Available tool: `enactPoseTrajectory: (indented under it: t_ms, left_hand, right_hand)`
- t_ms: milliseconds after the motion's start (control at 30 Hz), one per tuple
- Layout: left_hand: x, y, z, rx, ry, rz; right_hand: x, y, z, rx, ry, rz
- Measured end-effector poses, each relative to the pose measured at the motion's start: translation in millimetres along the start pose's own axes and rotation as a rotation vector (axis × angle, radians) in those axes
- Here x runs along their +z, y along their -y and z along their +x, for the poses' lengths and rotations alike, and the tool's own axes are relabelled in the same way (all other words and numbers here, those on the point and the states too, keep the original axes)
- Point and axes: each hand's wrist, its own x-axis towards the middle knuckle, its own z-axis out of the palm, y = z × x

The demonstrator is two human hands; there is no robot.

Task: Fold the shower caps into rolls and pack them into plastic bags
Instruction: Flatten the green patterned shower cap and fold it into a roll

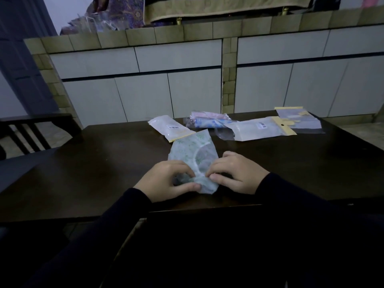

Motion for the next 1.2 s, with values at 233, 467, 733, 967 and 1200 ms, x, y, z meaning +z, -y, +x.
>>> enactPoseTrajectory:
  t_ms: [233,467,733,967,1200]
  left_hand:
    - [9,-6,10,-0.035,-0.087,0.055]
    - [5,-10,5,0.117,-0.050,0.014]
    - [8,-9,5,-0.065,0.002,-0.058]
    - [5,-16,10,-0.274,0.033,-0.162]
    - [7,-23,4,-0.229,-0.002,-0.080]
  right_hand:
    - [-1,-6,-3,0.015,-0.066,-0.005]
    - [4,-11,-5,-0.015,-0.003,-0.006]
    - [8,-14,-7,0.122,-0.002,0.198]
    - [11,-11,-6,0.314,-0.139,0.320]
    - [3,-11,1,0.500,-0.048,0.346]
